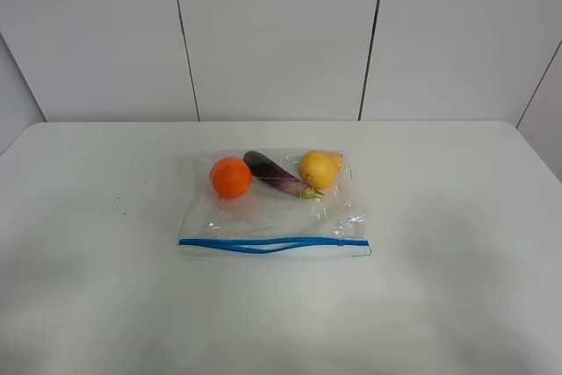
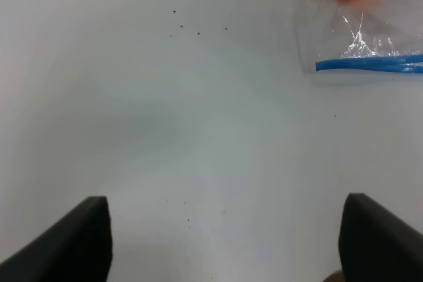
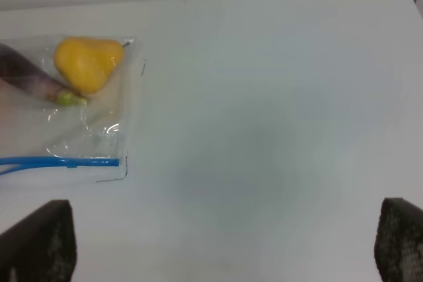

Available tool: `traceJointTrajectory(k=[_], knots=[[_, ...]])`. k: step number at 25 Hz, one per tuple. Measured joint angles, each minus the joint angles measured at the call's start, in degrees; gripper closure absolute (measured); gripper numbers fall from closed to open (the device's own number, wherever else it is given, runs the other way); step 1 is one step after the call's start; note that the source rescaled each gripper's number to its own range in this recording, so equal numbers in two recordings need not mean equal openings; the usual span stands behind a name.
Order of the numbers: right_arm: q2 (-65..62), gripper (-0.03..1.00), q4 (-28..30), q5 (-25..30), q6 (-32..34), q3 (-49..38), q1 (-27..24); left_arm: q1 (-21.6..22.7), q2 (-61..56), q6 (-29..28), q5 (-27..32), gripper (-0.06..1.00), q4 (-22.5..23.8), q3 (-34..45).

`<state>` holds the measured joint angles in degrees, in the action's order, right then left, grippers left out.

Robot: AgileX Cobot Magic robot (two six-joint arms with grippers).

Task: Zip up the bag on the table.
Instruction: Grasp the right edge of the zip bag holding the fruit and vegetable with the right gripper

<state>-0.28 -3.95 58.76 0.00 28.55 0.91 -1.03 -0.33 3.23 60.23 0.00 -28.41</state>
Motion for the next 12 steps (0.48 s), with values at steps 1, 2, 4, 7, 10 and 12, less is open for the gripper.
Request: traceJointTrajectory(k=[1,2,4,7,10,12], knots=[[0.0,-0.03,0.0,0.0,0.0,0.0,0.0,0.0,0.0,0.0,0.0,-0.06,0.0,0.0],[0.0,-0.03,0.0,0.0,0.3,0.0,0.0,0.0,0.0,0.0,0.0,-0.06,0.0,0.0],[0.0,-0.03,0.0,0.0,0.0,0.0,0.0,0.0,0.0,0.0,0.0,-0.06,0.0,0.0],[0.0,-0.03,0.0,0.0,0.0,0.0,0.0,0.0,0.0,0.0,0.0,-0.06,0.0,0.0],[0.6,-0.03,0.0,0.0,0.0,0.0,0.0,0.0,0.0,0.0,0.0,-0.06,0.0,0.0],[3.23,-0.03,-0.19,0.11,0.48,0.45,0.0,0.0,0.0,0.0,0.0,-0.06,0.0,0.0]])
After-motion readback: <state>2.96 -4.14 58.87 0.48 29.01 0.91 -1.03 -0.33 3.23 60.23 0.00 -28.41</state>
